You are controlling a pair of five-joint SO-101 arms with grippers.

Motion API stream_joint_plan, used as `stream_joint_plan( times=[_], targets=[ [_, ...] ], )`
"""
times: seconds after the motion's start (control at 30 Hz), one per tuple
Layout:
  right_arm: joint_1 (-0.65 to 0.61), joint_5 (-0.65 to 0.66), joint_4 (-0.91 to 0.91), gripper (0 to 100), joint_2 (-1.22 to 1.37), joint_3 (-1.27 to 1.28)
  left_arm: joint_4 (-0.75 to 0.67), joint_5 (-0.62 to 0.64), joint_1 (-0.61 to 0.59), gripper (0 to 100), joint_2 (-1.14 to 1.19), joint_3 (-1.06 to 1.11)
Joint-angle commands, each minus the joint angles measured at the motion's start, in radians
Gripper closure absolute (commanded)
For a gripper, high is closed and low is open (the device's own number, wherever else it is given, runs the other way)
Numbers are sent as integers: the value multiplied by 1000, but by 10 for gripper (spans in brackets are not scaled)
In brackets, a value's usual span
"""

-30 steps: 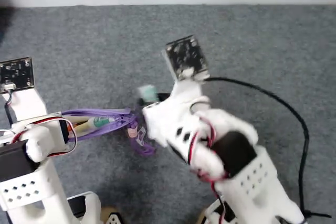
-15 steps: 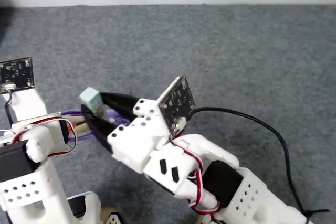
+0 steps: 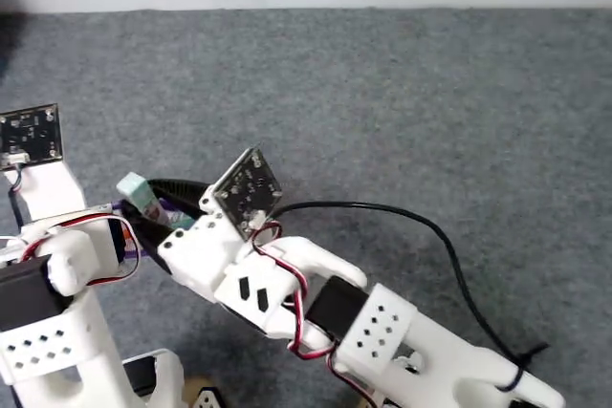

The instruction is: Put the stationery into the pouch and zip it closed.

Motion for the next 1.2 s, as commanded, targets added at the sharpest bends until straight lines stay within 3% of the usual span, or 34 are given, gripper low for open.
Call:
stream_joint_plan(
  times=[0.0, 0.2, 0.6, 0.87, 1.0, 1.07, 1.17],
  targets=[
    [8, 49, -41, 963, -1, -11, 20, -2, -11, 987, -11, -2],
    [8, 51, 56, 824, -61, -15, 20, -2, -6, 987, -11, -2],
    [73, 44, 367, 853, -343, -15, 20, -2, -6, 987, -6, -2],
    [61, 43, 414, 868, -371, -14, 20, -2, -6, 987, -8, -2],
    [-53, -43, 458, 998, -360, -9, 20, -2, -6, 987, -5, -2],
    [-68, -64, 426, 960, -340, 12, 20, -2, -6, 987, -5, -2],
    [-42, -61, 346, 982, -280, 54, 20, -2, -6, 987, -5, -2]
  ],
)
